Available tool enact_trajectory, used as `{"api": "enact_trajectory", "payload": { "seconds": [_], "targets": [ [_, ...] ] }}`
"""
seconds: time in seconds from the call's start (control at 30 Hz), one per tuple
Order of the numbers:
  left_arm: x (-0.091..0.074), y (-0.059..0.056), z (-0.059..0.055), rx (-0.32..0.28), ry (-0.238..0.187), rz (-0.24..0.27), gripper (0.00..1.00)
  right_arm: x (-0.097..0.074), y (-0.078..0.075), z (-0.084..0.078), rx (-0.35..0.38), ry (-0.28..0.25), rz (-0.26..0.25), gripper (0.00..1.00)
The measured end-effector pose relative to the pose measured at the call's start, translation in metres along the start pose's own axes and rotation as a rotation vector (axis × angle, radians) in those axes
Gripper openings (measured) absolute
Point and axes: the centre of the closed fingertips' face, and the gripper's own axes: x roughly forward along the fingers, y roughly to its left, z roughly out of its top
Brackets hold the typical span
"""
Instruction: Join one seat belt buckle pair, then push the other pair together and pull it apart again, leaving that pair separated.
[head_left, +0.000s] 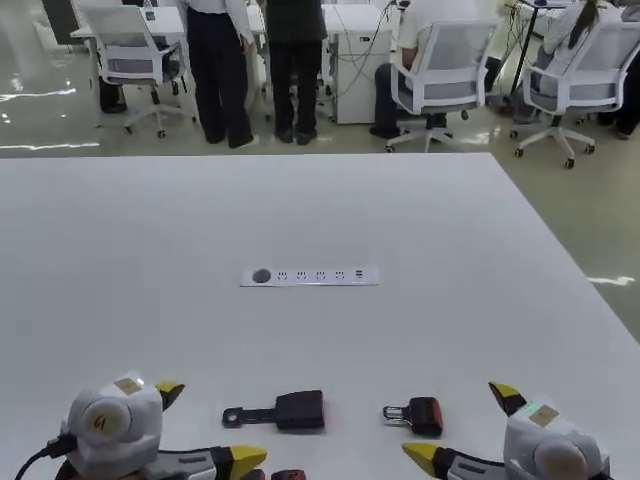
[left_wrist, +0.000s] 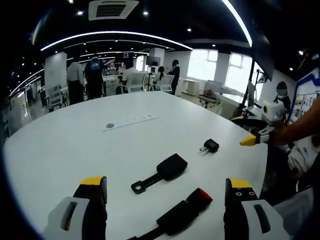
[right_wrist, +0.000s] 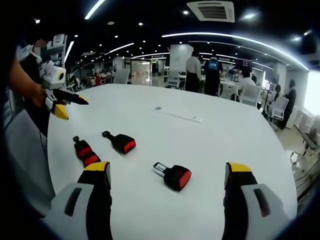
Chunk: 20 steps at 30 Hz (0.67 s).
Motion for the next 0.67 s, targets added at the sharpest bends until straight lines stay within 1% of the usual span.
{"api": "enact_trajectory", "payload": {
  "seconds": [0.03,0.07,0.1,0.13,0.17,0.23,0.27,0.33,0.37,0.43,0.5,0.57,0.6,0.67],
  "targets": [
    [-0.006,0.003,-0.001,-0.005,-0.010,0.013,1.00,-0.004,0.001,0.000,0.003,-0.004,-0.005,0.94],
    [-0.011,0.003,0.001,-0.016,-0.035,0.018,1.00,-0.008,0.002,0.000,0.004,-0.010,-0.011,0.94],
    [-0.016,0.000,0.003,-0.026,-0.058,0.019,1.00,-0.011,0.002,0.000,0.008,-0.021,-0.019,0.95],
    [-0.022,-0.001,0.001,-0.031,-0.061,0.024,1.00,-0.013,0.002,-0.001,0.009,-0.023,-0.021,0.95],
    [-0.025,0.003,-0.006,-0.043,-0.054,0.032,1.00,-0.016,0.004,-0.002,0.007,-0.024,-0.024,0.95],
    [-0.032,0.005,-0.013,-0.056,-0.059,0.038,1.00,-0.021,0.007,-0.001,-0.002,-0.031,-0.025,0.95],
    [-0.035,0.003,-0.015,-0.056,-0.062,0.039,1.00,-0.024,0.008,-0.001,-0.005,-0.030,-0.025,0.95],
    [-0.038,0.001,-0.019,-0.049,-0.047,0.043,1.00,-0.026,0.009,-0.001,-0.013,-0.032,-0.031,0.95],
    [-0.042,-0.001,-0.020,-0.047,-0.047,0.043,1.00,-0.028,0.010,-0.001,-0.016,-0.034,-0.034,0.95],
    [-0.048,-0.001,-0.019,-0.053,-0.065,0.049,1.00,-0.031,0.013,-0.002,-0.018,-0.036,-0.036,0.95],
    [-0.053,0.000,-0.017,-0.059,-0.072,0.058,1.00,-0.033,0.017,-0.004,-0.023,-0.032,-0.033,0.95],
    [-0.059,0.004,-0.019,-0.067,-0.078,0.063,1.00,-0.036,0.022,-0.003,-0.025,-0.036,-0.034,0.95],
    [-0.061,0.005,-0.020,-0.068,-0.078,0.067,1.00,-0.036,0.021,-0.002,-0.024,-0.039,-0.039,0.95],
    [-0.065,0.005,-0.021,-0.065,-0.084,0.071,1.00,-0.037,0.023,-0.001,-0.021,-0.046,-0.041,0.95]
  ]
}}
